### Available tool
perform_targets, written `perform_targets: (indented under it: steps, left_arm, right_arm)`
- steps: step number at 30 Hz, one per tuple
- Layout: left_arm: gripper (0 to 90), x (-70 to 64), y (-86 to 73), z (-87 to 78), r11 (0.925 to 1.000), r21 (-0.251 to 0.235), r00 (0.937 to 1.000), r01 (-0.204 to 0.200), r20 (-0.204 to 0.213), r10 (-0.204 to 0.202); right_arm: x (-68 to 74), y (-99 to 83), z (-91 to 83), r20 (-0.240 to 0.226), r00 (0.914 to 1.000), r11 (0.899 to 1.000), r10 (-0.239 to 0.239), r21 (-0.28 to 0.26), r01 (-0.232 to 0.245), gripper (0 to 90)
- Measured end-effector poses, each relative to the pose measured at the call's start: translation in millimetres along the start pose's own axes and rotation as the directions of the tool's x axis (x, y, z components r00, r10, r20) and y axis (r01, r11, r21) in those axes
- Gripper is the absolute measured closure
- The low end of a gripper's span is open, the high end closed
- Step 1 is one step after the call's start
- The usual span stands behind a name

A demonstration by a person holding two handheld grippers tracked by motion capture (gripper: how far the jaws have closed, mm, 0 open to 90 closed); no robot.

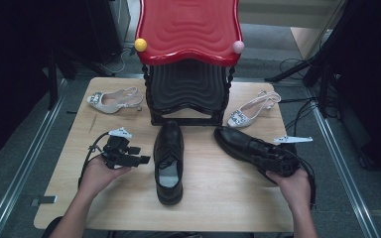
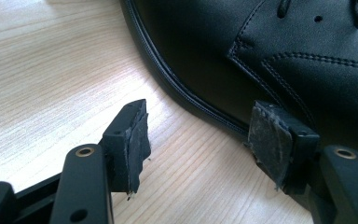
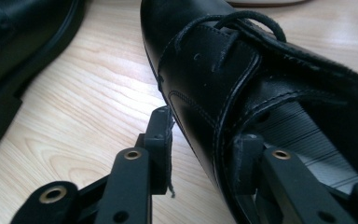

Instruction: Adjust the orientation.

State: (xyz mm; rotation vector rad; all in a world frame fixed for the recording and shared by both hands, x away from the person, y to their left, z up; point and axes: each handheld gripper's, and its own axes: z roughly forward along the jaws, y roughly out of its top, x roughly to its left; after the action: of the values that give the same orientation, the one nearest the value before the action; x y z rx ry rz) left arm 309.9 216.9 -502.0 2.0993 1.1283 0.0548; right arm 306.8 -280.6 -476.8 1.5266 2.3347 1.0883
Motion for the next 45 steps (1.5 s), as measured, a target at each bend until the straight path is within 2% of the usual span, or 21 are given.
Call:
perform_targets:
  steps: [2, 6, 10, 13, 17, 21, 24, 29, 35, 40, 45]
  left_arm:
    - [38.1, -0.5, -0.3, 0.2, 1.0, 0.0, 1.0, 0.0, -0.001, 0.0]
    - [38.0, -2.7, -1.3, 1.6, 1.0, 0.006, 1.0, -0.002, 0.0, 0.002]
    - [38.0, -2.7, -2.1, 0.4, 1.0, -0.001, 1.0, -0.003, 0.0, 0.003]
    - [38.1, -1.7, -2.4, -1.2, 1.0, -0.005, 1.0, 0.0, -0.004, 0.0]
    - [38.1, -2.0, -3.2, -2.7, 0.9999, -0.01, 1.0, 0.001, -0.01, -0.001]
    - [38.1, -3.7, -6.1, -5.8, 0.9998, -0.022, 0.9999, 0.001, -0.013, -0.002]
    - [38.1, -4.4, -9.3, -8.7, 0.9994, -0.032, 0.9998, 0.009, -0.016, -0.009]
    - [38.1, -4.0, -15.3, -13.9, 0.9989, -0.041, 0.9995, 0.021, -0.023, -0.022]
    - [38.1, -3.3, -22.4, -19.6, 0.9986, -0.043, 0.9989, 0.029, -0.037, -0.03]
    - [38.1, -4.5, -25.3, -21.0, 0.9981, -0.047, 0.9984, 0.039, -0.039, -0.041]
    - [38.2, -5.5, -25.0, -19.0, 0.9984, -0.049, 0.9987, 0.03, -0.039, -0.032]
  right_arm:
    - [-1.3, 0.2, 1.9, -0.003, 0.9996, 1.0, 0.028, -0.005, -0.028, 70.3]
    - [-2.7, 0.7, 2.7, -0.017, 0.9997, 1.0, 0.018, -0.008, -0.018, 74.7]
    - [-8.6, 1.3, 1.6, -0.087, 0.995, 0.999, 0.049, -0.011, -0.05, 82.6]
    - [-4.3, 3.6, 0.9, -0.084, 0.9963, 0.999, 0.019, -0.024, -0.021, 84.1]
    - [3.4, 7.6, -3.5, -0.104, 0.9945, 0.999, 0.016, -0.041, -0.02, 84.1]
    - [19.2, 14.1, -2.6, -0.12, 0.9924, 0.998, -0.026, -0.056, 0.02, 83.9]
    - [33.5, 21.3, 4.1, -0.128, 0.9898, 0.997, -0.062, -0.063, 0.054, 83.8]
    - [51.5, 29.5, 19.3, -0.14, 0.9856, 0.995, -0.094, -0.041, 0.089, 83.4]
    - [67.1, 36.7, 32.9, -0.121, 0.985, 0.992, -0.123, -0.033, 0.12, 83.1]
    - [73.1, 38.2, 43.9, -0.106, 0.9869, 0.993, -0.122, -0.005, 0.122, 82.8]
    - [82.3, 35.5, 49.1, -0.095, 0.9881, 0.993, -0.121, 0.006, 0.122, 81.7]
